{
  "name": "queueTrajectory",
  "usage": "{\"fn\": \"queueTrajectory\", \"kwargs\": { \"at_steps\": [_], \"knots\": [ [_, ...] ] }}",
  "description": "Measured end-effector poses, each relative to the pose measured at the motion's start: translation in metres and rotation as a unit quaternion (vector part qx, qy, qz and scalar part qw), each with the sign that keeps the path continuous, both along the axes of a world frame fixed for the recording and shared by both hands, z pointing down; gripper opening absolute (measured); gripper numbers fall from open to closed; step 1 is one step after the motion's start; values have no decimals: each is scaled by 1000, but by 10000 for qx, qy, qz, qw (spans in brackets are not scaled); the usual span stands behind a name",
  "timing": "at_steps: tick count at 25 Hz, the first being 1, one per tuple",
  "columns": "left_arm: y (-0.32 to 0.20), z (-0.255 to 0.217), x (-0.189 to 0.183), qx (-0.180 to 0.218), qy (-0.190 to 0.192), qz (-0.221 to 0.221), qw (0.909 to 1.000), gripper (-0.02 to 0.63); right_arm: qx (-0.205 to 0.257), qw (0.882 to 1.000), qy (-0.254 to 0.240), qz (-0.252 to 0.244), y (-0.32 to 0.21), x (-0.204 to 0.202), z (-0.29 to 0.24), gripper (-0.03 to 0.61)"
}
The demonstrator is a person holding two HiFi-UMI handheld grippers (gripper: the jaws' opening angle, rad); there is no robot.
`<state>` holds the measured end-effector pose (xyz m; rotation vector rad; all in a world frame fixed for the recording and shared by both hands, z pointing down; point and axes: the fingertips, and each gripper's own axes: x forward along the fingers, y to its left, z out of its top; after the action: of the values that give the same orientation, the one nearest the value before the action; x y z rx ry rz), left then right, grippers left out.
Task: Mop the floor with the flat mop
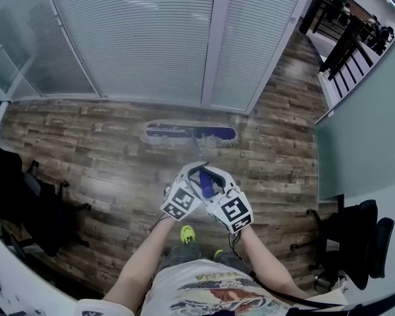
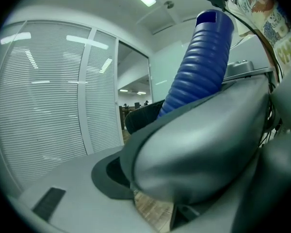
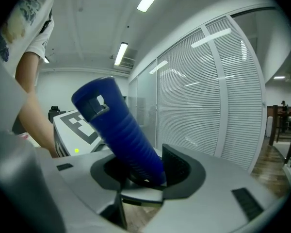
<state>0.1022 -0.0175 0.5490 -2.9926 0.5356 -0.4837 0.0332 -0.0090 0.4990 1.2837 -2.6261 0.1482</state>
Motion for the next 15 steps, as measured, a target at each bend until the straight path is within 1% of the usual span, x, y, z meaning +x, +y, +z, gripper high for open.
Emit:
{"fn": "queueTrajectory", "kwargs": {
  "at_steps": [4, 10, 15],
  "knots": [
    [56, 2, 12, -52, -66, -45, 10000, 150, -9, 9999, -103, -101, 58, 11, -1, 178],
    [171, 12, 38, -98, -156, -76, 9998, 156, -59, 9995, -169, -263, 174, 38, 6, 181],
    [254, 14, 52, -173, -99, -258, 9995, 161, -90, 9985, -111, -529, 259, 52, 10, 183]
  ]
}}
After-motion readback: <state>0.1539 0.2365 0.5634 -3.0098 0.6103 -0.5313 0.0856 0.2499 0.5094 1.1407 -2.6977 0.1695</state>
